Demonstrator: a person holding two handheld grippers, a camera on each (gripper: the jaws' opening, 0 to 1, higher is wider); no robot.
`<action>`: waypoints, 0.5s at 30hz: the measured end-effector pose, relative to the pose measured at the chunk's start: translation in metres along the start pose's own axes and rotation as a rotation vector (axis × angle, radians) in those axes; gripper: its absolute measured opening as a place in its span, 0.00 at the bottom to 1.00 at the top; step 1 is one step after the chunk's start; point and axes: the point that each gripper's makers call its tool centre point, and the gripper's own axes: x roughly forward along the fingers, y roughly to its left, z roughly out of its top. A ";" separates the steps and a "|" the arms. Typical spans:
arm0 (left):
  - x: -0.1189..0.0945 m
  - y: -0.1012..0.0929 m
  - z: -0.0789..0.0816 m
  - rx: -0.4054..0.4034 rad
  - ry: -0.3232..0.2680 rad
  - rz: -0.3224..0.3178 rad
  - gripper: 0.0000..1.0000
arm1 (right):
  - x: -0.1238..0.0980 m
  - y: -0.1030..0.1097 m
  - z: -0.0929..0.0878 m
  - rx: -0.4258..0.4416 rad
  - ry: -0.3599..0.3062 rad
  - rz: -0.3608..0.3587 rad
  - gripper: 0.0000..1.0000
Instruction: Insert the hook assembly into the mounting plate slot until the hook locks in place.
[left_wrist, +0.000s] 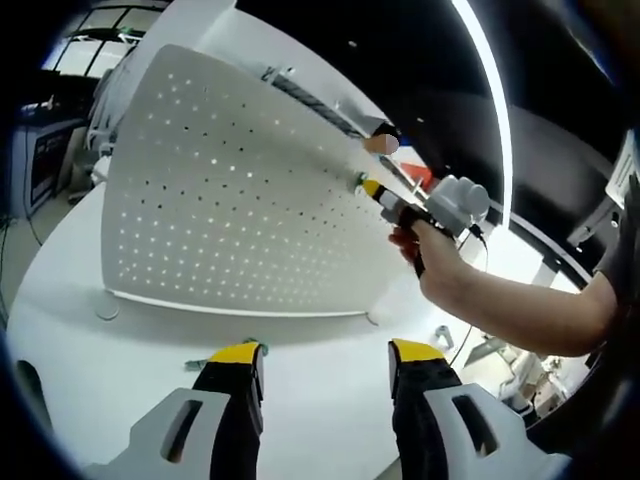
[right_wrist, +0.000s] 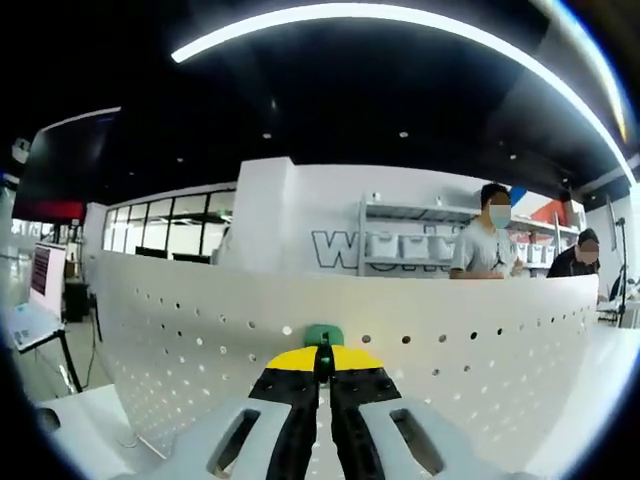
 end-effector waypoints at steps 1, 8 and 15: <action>0.000 0.000 0.000 -0.001 -0.002 -0.001 0.51 | 0.000 0.000 0.000 0.042 -0.004 0.002 0.01; -0.001 -0.001 0.001 -0.006 -0.001 -0.006 0.49 | -0.004 0.001 -0.001 0.042 0.007 -0.005 0.00; -0.003 -0.001 0.003 -0.013 -0.009 -0.004 0.48 | -0.006 0.008 0.036 -0.055 -0.107 0.005 0.00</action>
